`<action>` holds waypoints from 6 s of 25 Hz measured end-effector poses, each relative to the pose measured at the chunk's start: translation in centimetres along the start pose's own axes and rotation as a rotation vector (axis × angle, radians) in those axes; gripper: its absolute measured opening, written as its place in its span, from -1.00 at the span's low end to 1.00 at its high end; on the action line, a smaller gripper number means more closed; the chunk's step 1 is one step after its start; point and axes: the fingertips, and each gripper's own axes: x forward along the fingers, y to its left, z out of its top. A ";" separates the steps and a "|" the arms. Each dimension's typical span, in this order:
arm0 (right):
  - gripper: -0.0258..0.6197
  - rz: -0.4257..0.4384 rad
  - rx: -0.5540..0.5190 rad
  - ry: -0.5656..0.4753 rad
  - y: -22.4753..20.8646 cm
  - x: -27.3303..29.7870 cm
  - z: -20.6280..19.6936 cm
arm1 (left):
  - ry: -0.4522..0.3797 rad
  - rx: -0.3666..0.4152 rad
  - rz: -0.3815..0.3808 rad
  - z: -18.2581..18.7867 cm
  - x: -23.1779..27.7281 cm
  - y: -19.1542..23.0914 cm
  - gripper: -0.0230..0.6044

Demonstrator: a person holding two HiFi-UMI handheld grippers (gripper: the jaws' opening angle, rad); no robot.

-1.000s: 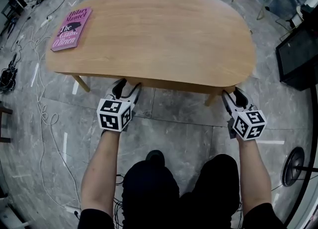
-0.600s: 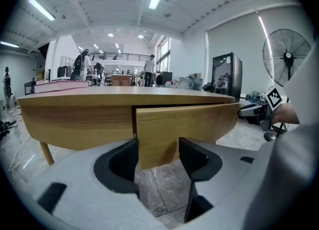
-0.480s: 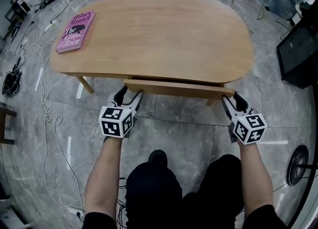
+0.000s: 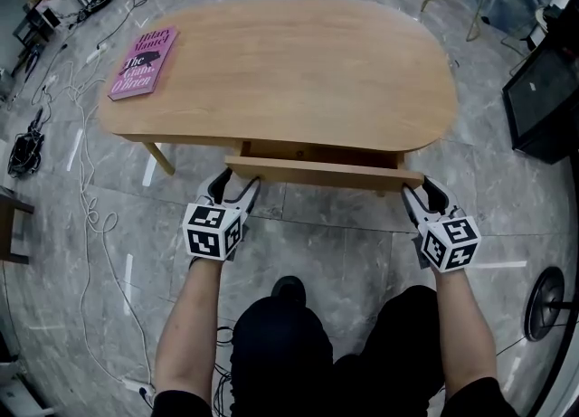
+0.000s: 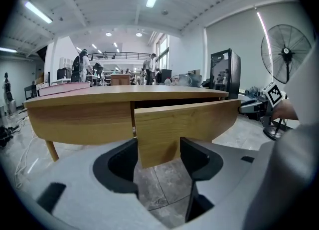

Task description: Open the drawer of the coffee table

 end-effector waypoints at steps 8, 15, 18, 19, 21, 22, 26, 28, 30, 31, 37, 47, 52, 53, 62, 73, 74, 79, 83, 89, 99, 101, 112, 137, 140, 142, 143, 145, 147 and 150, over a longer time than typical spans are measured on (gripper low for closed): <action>-0.26 0.114 -0.176 0.007 0.5 -0.5 1.4 | -0.037 0.142 -0.031 2.3 -0.4 0.2 0.03; -0.32 0.179 -0.192 0.023 0.7 0.2 1.9 | -0.034 0.161 -0.107 3.2 0.0 0.2 0.00; -0.35 0.188 -0.191 0.016 0.8 0.1 2.0 | -0.039 0.133 -0.098 3.3 -0.3 0.3 -0.04; -0.35 0.191 -0.193 0.019 0.9 0.0 2.0 | -0.037 0.126 -0.098 3.2 -0.4 0.3 -0.05; -0.36 0.198 -0.198 0.027 1.0 -0.3 1.8 | -0.031 0.118 -0.101 3.1 -0.8 0.1 -0.06; -0.36 0.200 -0.201 0.030 1.2 -0.6 1.7 | -0.028 0.115 -0.104 2.9 -1.0 -0.1 -0.07; -0.37 0.202 -0.211 0.030 1.8 -1.7 1.1 | -0.019 0.110 -0.118 2.3 -2.1 -0.5 -0.09; -0.37 0.210 -0.207 0.027 2.2 -2.1 0.9 | -0.018 0.111 -0.119 2.0 -2.8 -0.7 -0.09; -0.37 0.221 -0.190 0.027 2.5 -2.6 0.8 | -0.016 0.110 -0.116 1.7 -3.4 -0.9 -0.09; -0.37 0.225 -0.184 0.030 2.6 -2.8 0.7 | -0.015 0.109 -0.113 1.7 -3.6 -1.0 -0.09; -0.36 0.266 -0.324 0.049 3.8 -3.4 2.2 | 0.017 0.187 -0.034 2.4 -4.7 -1.0 -0.19; -0.33 0.412 -0.642 0.192 9.5 -1.2 3.7 | 0.142 0.497 -0.184 3.8 -3.8 -5.3 -0.07; -0.39 0.418 -0.885 0.315 10.6 0.1 1.9 | 0.275 0.660 -0.255 1.9 -2.7 -5.8 -0.07; -0.45 0.417 -0.896 0.324 10.7 0.3 1.8 | 0.289 0.671 -0.267 1.7 -2.6 -5.9 -0.07; -0.61 0.455 -0.888 0.350 11.0 0.0 0.8 | 0.332 0.734 -0.275 0.7 -2.6 -6.2 -0.43; -0.63 0.482 -0.878 0.348 11.9 -1.5 -0.3 | 0.334 0.745 -0.265 -0.6 -4.2 -7.1 -0.48; -0.63 0.488 -0.875 0.351 12.0 -1.7 -0.4 | 0.338 0.747 -0.266 -0.6 -4.3 -7.2 -0.48; -0.64 0.517 -0.864 0.351 12.4 -2.4 -0.8 | 0.350 0.748 -0.276 -1.2 -5.0 -7.6 -0.49; -0.65 0.552 -0.865 0.360 13.0 -3.3 -1.7 | 0.365 0.716 -0.307 -2.0 -5.8 -8.1 -0.49; -0.65 0.544 -0.859 0.353 13.6 -4.2 -2.5 | 0.367 0.689 -0.318 -3.1 -7.0 -8.7 -0.50; -0.67 0.576 -0.866 0.361 14.5 -4.8 -3.3 | 0.406 0.703 -0.340 -3.8 -7.6 -8.7 -0.51; -0.67 0.575 -0.864 0.360 14.8 -4.9 -3.4 | 0.406 0.703 -0.339 -3.9 -7.7 -8.6 -0.51; -0.66 0.574 -0.850 0.363 14.4 -5.2 -3.6 | 0.408 0.682 -0.373 -4.4 -8.2 -9.4 -0.53; -0.64 0.558 -0.800 0.330 15.1 -6.3 -3.4 | 0.421 0.687 -0.320 -4.7 -8.5 -8.8 -0.47; -0.63 0.565 -0.810 0.332 14.9 -6.5 -3.1 | 0.426 0.704 -0.317 -4.6 -8.7 -8.8 -0.47; -0.61 0.572 -0.811 0.332 14.8 -6.7 -3.0 | 0.424 0.707 -0.318 -4.5 -8.8 -9.0 -0.47; -0.60 0.577 -0.806 0.329 14.8 -6.7 -2.9 | 0.423 0.705 -0.319 -4.5 -8.8 -9.0 -0.47; -0.61 0.591 -0.783 0.323 14.8 -6.7 -2.8 | 0.421 0.698 -0.326 -4.4 -8.8 -9.3 -0.49; -0.62 0.603 -0.760 0.322 14.8 -6.8 -2.7 | 0.419 0.690 -0.334 -4.4 -8.9 -9.4 -0.54; -0.63 0.611 -0.749 0.335 14.9 -6.6 -2.9 | 0.417 0.675 -0.341 -4.2 -9.0 -9.4 -0.58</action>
